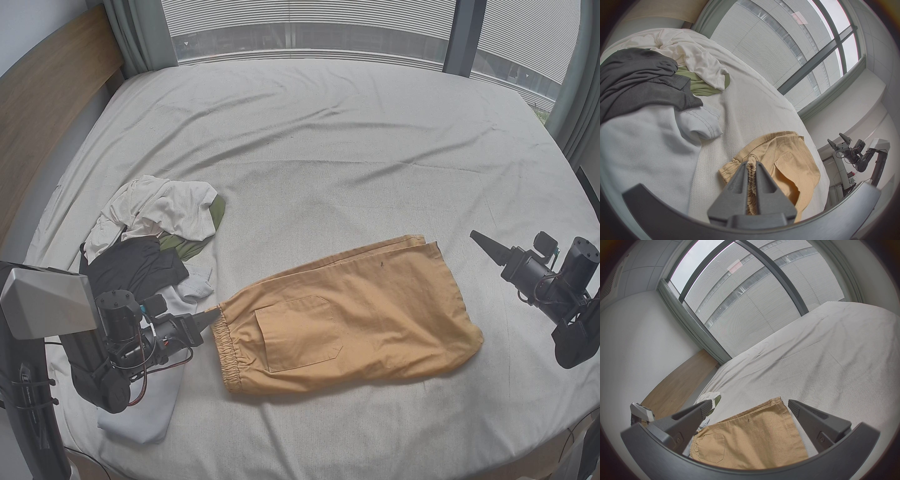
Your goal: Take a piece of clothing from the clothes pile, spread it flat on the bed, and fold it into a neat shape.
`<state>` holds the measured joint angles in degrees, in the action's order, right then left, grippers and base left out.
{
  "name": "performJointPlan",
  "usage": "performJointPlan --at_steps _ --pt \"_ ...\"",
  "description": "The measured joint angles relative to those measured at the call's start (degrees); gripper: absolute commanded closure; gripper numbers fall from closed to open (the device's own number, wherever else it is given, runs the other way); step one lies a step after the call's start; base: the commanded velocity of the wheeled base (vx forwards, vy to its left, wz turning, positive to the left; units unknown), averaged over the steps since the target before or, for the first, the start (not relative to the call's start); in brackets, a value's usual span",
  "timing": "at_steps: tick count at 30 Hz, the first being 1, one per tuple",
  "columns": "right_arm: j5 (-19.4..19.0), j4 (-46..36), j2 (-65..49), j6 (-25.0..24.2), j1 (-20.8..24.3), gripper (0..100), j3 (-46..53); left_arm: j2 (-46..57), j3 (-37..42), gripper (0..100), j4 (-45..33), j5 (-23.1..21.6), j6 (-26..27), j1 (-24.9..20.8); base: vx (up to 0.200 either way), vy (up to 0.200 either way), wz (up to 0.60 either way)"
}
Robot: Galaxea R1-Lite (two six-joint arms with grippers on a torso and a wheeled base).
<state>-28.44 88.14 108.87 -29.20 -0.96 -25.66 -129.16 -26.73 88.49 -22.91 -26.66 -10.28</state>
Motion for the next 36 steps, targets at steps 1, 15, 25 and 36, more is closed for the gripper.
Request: performJointPlan --at_steps 1,15,25,36 --pt "0.0 0.0 0.0 0.0 0.0 0 0.0 0.05 0.02 0 0.09 0.09 -0.1 0.0 0.0 0.0 0.0" --pt "0.0 -0.01 0.0 0.02 0.5 0 0.23 2.12 11.28 0 0.3 0.52 -0.51 -1.13 0.0 0.0 0.0" --pt "0.0 0.0 0.02 0.0 0.61 0 0.44 0.13 9.96 0 0.4 0.79 -3.99 -4.13 0.0 0.0 0.0" --pt "0.0 0.02 0.0 0.02 0.55 0 0.37 -3.58 6.14 0 0.49 1.01 -4.16 -5.88 0.0 0.0 0.0"
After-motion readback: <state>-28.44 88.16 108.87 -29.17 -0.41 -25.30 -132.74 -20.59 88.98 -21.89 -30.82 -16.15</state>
